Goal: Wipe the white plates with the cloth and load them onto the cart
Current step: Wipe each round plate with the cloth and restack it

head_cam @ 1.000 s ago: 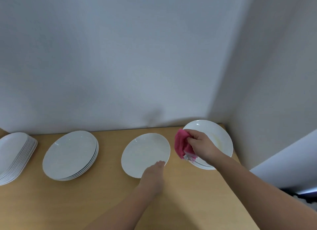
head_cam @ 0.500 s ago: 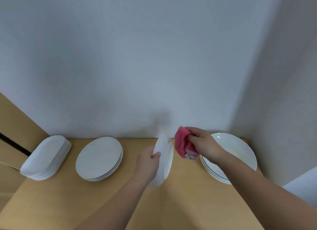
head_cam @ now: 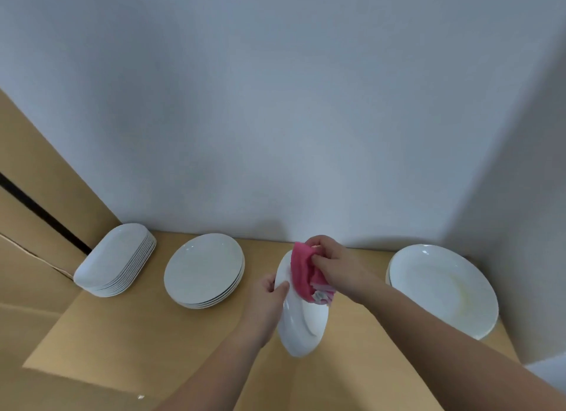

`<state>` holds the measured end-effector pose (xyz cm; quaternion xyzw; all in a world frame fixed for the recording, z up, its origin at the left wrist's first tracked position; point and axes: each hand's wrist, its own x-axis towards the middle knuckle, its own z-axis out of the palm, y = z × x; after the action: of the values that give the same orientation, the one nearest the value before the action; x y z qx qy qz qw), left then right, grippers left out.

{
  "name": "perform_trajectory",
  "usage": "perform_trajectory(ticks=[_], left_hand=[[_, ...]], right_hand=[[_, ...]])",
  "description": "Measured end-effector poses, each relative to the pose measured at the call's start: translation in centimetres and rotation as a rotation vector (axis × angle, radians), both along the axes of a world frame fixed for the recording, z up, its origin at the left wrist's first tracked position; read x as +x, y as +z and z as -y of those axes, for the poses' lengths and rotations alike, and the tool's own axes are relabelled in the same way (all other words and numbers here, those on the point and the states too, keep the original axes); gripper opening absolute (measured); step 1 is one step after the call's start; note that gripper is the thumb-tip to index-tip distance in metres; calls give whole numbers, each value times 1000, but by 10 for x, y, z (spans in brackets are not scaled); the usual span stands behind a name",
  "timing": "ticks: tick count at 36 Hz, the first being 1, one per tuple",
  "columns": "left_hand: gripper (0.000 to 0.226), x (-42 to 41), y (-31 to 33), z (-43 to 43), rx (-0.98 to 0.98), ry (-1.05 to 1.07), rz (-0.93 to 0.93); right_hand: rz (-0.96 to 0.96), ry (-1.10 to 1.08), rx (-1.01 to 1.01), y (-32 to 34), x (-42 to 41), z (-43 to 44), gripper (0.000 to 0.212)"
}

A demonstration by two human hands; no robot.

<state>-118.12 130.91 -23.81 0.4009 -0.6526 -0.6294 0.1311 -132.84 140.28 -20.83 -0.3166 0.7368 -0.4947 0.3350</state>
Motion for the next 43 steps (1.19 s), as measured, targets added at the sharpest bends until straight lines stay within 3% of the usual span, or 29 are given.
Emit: perform_trajectory(ticks=[4,8,15,18,23,33,43], left_hand=[[18,7,5,10,67,-89,27],[40,13,12,20,72,-148,57],[31,17,9,27,128,-80,62],[24,21,2,32,121,-67,83],[23,26,-7,37,106,-84,80],[16,30,-20,37,69,-1,106],[25,36,-34,41,149,43,77]], right_hand=[[-107,-40,-1,-9,3,18,9],[-222,-32,17,-22,7,32,6],[-418,296,149,-49,19,35,59],[-682,377,218,-54,21,38,61],[-806,467,138,-59,32,45,54],[-770,495,293,-70,7,63,66],[-462,313,290,-95,-23,64,66]])
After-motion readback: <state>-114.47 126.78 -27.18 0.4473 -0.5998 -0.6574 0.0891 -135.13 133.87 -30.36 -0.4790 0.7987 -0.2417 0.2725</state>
